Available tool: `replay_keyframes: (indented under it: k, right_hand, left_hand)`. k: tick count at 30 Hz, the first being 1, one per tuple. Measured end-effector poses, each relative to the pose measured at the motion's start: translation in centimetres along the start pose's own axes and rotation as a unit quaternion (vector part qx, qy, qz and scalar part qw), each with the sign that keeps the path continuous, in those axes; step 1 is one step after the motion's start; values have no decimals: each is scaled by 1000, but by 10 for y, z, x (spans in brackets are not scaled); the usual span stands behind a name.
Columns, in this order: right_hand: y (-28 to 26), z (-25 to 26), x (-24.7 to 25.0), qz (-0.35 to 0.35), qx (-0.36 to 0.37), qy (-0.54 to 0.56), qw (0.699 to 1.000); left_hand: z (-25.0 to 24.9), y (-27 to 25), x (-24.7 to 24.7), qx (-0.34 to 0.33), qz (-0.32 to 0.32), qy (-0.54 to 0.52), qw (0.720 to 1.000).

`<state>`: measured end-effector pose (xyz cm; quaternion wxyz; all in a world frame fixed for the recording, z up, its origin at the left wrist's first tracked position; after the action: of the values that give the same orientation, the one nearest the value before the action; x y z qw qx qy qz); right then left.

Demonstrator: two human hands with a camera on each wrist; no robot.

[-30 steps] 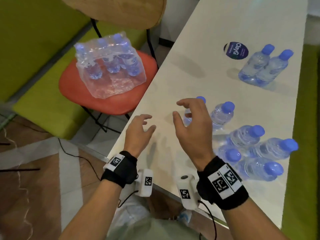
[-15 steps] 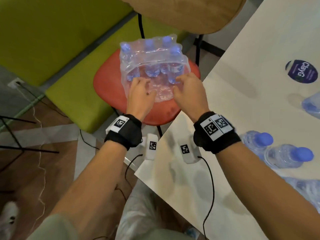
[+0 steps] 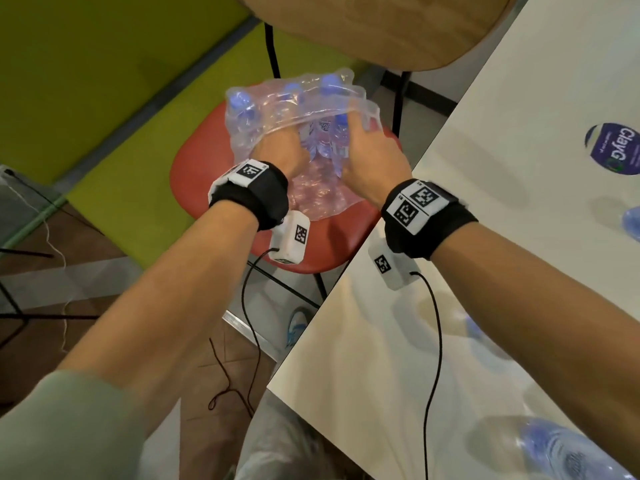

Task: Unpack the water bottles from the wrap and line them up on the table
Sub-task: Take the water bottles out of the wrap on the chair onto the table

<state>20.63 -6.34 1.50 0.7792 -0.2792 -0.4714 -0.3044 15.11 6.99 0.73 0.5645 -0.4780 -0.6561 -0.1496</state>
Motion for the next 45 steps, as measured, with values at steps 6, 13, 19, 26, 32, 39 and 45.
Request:
replay_keyframes:
  k: [6, 13, 19, 26, 32, 39, 45]
  right_hand:
    - [5, -5, 0, -16, 12, -16, 1000]
    - [-6, 6, -5, -56, 37, -21, 998]
    - [-16, 5, -1, -91, 64, -13, 994]
    - [-28, 1, 5, -113, 95, 78, 986]
    - [-32, 0, 2, -96, 80, 93, 988]
    - [-32, -9, -3, -107, 75, 123, 984]
    - [-26, -22, -31, -64, 28, 195, 978]
  left_hand:
    - [-9, 6, -6, -16, 13, 46, 999]
    - [-18, 1, -5, -41, -84, 95, 991]
    - [-15, -13, -13, -72, -115, 10, 991]
    - [-13, -38, -1, -114, -161, 3, 980]
    - [-12, -46, 2, -142, -147, 11, 979]
    - [6, -43, -8, -129, -144, -103, 976]
    - [26, -33, -36, -59, -109, -218, 968]
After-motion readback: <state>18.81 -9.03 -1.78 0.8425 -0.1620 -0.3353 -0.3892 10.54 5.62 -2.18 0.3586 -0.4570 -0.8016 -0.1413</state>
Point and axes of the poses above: each hand's wrist, its own y-axis towards the middle knuckle, its own x-axis out of the back of the hand, z = x × y, the point moved 8 cm from there along y, towards the middle knuckle, and after that the axes turned 9 degrees about z, right-handed, at the moved point
